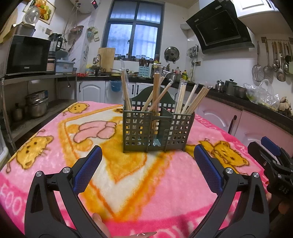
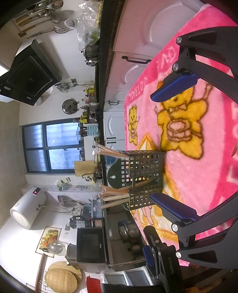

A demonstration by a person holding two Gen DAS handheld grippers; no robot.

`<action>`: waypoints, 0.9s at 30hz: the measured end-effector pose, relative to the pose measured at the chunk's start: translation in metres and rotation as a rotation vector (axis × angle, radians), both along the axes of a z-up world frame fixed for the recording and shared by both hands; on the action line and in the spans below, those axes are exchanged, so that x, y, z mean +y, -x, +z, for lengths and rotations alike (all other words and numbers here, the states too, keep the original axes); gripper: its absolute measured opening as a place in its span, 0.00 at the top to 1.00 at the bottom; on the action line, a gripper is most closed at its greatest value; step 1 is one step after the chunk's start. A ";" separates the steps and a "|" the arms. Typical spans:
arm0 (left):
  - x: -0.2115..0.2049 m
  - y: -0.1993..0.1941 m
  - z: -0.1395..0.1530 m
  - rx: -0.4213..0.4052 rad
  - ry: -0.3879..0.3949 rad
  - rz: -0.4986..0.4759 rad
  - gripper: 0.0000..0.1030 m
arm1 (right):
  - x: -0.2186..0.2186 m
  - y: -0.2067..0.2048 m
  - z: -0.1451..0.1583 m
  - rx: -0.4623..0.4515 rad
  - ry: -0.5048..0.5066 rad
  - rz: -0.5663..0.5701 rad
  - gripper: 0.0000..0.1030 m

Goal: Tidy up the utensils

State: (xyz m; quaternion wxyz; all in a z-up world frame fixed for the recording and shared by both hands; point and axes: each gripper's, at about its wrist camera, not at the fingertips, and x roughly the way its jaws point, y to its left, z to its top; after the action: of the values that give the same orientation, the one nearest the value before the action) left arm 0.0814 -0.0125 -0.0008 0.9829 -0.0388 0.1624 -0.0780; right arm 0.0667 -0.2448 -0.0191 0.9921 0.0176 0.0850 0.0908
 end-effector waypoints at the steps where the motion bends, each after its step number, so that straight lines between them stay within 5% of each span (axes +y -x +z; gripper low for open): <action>1: 0.000 0.000 0.000 0.000 0.001 0.001 0.10 | 0.000 0.000 0.000 -0.001 -0.001 0.000 0.06; 27: -0.001 0.000 0.001 0.004 0.004 0.005 0.10 | 0.001 -0.002 0.002 0.006 0.007 0.002 0.06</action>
State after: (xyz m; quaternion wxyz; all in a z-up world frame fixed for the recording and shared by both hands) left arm 0.0816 -0.0138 0.0002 0.9827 -0.0415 0.1640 -0.0759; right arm 0.0686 -0.2437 -0.0173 0.9918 0.0144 0.0884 0.0916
